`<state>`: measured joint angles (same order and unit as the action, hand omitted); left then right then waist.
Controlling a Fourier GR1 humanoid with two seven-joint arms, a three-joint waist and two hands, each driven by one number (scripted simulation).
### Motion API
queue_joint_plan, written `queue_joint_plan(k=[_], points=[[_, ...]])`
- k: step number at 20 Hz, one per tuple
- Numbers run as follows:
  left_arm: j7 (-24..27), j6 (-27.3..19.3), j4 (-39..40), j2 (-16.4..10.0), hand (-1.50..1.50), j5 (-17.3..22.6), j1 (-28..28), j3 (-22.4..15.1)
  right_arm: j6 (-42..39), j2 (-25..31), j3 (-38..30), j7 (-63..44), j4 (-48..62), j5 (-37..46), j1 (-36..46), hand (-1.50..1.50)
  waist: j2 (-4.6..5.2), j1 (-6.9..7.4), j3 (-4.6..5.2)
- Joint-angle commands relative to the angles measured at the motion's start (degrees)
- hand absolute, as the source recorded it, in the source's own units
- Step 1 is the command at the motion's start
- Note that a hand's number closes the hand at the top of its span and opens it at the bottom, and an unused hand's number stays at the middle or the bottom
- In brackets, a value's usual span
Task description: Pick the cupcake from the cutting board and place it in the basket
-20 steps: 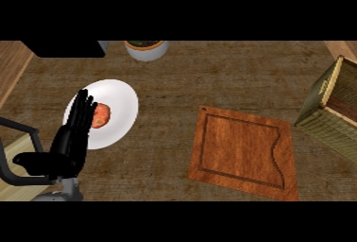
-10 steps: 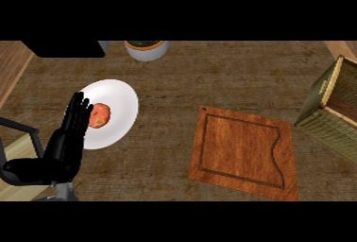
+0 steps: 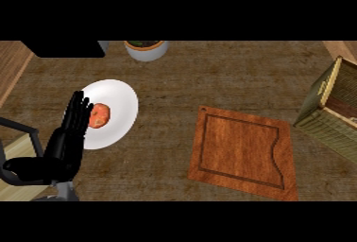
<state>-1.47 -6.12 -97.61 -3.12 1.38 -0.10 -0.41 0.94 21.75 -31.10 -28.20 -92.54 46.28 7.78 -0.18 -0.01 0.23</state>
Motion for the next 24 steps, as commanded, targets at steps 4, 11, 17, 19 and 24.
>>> queue_joint_plan(k=[4, 11, 17, 19, 24], points=[[-2.64, 1.25, -2.95, -1.72, 0.00, 0.46, -0.21, 0.82, 4.86, 0.12, -2.68, 5.60, -1.14, -4.56, -0.24, -1.50, 0.10, 0.06, -0.24], [-0.51, -0.78, 0.65, 0.84, 0.00, -0.56, 0.86, 0.45, 10.93, -0.14, -3.31, 2.68, -8.56, -0.39, -0.28, -1.50, 0.13, -0.14, -0.22], [1.59, 0.53, -2.73, 1.97, 0.00, -1.41, -5.38, -2.67, 7.40, 2.72, -10.70, -0.36, -15.10, -3.99, -5.62, -1.50, -0.05, -0.37, -0.21], [0.37, -0.56, 2.25, 0.77, 0.00, -1.38, 1.94, 0.41, 8.59, 2.75, -13.43, -2.05, -14.66, -4.92, -4.92, -1.50, 0.10, -0.59, -0.21], [-0.88, 0.12, -0.88, -0.22, 0.00, -0.64, -0.22, 0.98, 3.66, 6.37, -24.28, -1.99, -19.32, -18.33, -7.10, -1.50, -0.03, -0.69, -0.22]])
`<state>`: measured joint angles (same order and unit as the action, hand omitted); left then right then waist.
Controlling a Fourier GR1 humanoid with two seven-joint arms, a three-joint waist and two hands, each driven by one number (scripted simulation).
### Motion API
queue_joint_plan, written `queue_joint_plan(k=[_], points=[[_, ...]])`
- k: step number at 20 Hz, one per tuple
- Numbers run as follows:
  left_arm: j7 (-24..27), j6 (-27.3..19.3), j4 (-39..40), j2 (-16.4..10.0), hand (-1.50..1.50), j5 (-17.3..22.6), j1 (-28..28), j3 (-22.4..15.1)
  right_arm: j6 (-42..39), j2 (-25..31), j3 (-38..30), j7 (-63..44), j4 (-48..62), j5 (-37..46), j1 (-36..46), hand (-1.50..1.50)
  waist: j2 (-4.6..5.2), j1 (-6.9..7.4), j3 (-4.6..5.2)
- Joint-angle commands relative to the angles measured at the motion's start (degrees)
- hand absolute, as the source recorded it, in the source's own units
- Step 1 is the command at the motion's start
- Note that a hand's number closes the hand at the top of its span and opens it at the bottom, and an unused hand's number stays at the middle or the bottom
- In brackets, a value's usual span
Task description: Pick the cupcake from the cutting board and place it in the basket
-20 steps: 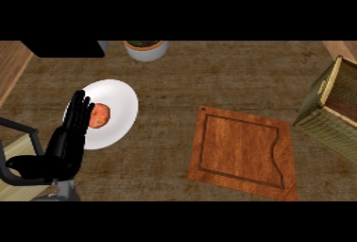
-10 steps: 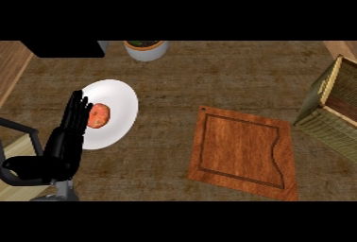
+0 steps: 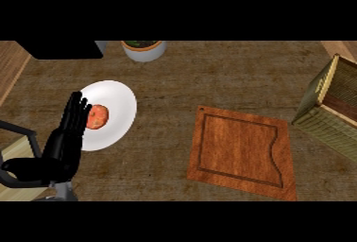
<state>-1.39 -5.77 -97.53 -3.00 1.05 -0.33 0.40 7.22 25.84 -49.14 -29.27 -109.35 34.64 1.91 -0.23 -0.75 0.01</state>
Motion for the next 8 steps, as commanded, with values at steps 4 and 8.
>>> queue_joint_plan(k=[4, 8], points=[[1.29, 0.17, 0.18, 0.16, 0.00, 0.21, -1.36, 0.60, -10.67, 1.65, -14.93, 2.76, -9.06, -17.76, -10.32, -1.50, -0.12, -0.70, 0.00], [0.75, 2.40, -2.58, -0.93, 0.00, 2.22, -3.69, 1.12, -12.03, 1.39, -19.63, 4.50, -7.43, -25.63, -9.44, -1.50, -0.02, 0.18, -0.01]])
